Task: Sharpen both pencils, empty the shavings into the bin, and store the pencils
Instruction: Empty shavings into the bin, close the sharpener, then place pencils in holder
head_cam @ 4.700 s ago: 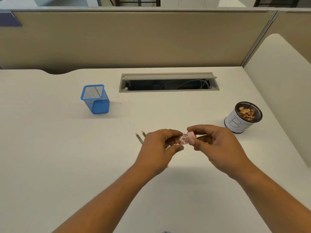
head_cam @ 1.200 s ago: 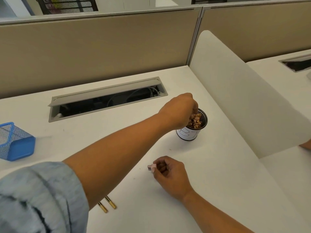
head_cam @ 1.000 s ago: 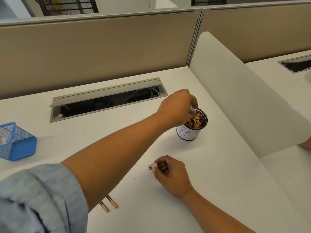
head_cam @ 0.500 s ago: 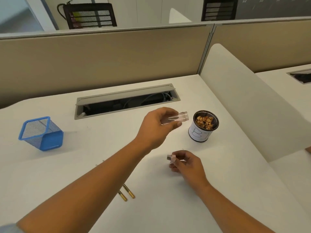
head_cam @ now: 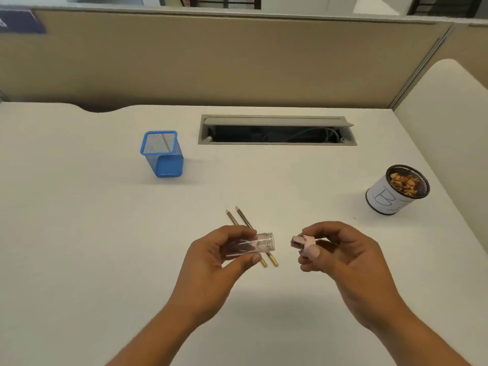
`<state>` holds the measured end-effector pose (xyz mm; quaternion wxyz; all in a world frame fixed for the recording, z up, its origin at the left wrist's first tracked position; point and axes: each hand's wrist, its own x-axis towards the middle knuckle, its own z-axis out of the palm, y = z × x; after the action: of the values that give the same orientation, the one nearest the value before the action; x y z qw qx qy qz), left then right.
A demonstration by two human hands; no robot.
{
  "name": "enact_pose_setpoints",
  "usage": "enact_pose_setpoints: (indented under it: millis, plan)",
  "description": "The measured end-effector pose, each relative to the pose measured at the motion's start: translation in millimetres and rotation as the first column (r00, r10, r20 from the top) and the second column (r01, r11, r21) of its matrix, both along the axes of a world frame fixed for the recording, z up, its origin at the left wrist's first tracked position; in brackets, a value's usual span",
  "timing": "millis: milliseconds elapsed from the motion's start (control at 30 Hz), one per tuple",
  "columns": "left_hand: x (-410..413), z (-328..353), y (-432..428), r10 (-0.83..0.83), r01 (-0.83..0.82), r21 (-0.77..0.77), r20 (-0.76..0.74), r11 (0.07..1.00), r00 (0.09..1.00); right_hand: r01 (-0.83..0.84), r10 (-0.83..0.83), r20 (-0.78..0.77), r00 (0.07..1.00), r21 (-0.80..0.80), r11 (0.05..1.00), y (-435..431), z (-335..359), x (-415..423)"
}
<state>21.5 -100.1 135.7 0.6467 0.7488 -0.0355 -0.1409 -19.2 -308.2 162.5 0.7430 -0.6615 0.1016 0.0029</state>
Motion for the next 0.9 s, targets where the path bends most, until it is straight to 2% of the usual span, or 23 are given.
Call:
enact_pose_setpoints:
  millis: [200, 400, 900]
  plan:
    - [-12, 6, 38, 0.018, -0.019, 0.005, 0.037, 1.0, 0.999, -0.189, 0.186, -0.033, 0.982, -0.173, 0.967, 38, 3, 6]
    - [-14, 15, 58, -0.001, 0.0, 0.013, 0.062, 1.0, 0.998, -0.23, 0.232, -0.029, 0.972, -0.295, 0.927, 64, 11, 7]
    - [-8, 16, 83, -0.019, 0.017, 0.053, 0.041, 0.998, 0.999, -0.264, 0.314, 0.072, 0.947, -0.389, 0.883, 86, 6, 20]
